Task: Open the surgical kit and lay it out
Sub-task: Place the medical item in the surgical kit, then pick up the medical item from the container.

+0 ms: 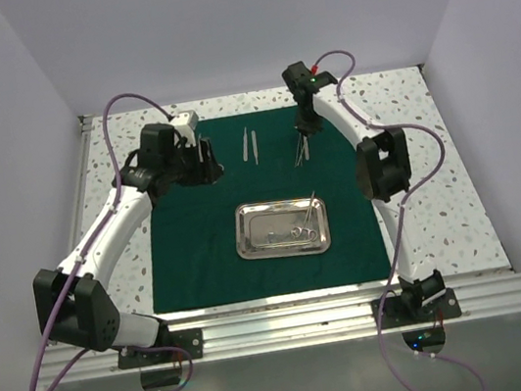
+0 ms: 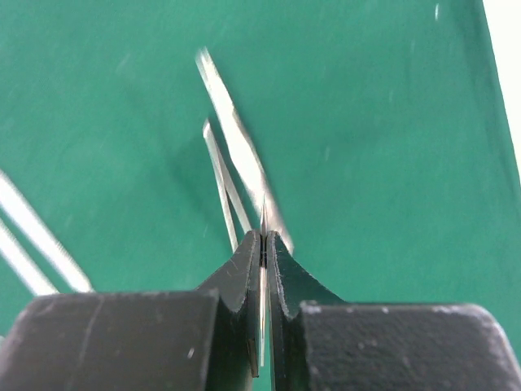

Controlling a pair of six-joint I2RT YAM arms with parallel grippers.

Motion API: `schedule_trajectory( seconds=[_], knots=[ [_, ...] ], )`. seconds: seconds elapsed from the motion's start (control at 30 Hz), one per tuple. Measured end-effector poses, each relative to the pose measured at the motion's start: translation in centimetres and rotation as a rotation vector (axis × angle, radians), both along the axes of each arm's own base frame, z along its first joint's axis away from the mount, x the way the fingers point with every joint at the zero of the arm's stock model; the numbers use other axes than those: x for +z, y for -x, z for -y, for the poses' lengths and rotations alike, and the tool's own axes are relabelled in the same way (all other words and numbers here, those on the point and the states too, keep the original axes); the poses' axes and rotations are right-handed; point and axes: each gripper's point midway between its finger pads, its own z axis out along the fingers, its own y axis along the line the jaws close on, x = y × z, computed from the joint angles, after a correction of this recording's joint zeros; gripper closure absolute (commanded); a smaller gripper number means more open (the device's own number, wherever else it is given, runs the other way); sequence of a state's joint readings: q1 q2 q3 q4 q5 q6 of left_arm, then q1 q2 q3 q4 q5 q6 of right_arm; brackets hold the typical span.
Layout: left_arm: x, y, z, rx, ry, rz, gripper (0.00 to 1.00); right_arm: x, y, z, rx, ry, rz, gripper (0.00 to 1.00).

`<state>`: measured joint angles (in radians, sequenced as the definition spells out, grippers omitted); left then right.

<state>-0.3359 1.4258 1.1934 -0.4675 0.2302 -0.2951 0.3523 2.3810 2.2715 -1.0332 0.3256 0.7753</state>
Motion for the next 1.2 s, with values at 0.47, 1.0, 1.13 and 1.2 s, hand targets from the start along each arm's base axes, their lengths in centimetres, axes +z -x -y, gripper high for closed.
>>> schedule_trajectory(
  seconds=[0.47, 1.0, 1.13, 1.2],
  knots=[
    [-1.9, 0.4, 5.4, -0.063, -0.082, -0.075, 0.37, -2.5, -7.6, 1.2, 0.044, -0.063, 0.150, 0.29],
    [-8.8, 2.6, 16.2, -0.268, -0.178, -0.167, 0.37, 1.3, 2.5, 6.2, 0.001, -0.066, 0.082, 0.26],
    [-11.0, 4.0, 18.2, -0.318, -0.200, -0.187, 0.38, 8.3, 5.7, 9.0, -0.054, -0.062, 0.216, 0.26],
    [-12.1, 4.4, 19.1, -0.339, -0.208, -0.193, 0.38, 10.9, 7.4, 9.7, -0.069, -0.070, 0.272, 0.26]
  ],
)
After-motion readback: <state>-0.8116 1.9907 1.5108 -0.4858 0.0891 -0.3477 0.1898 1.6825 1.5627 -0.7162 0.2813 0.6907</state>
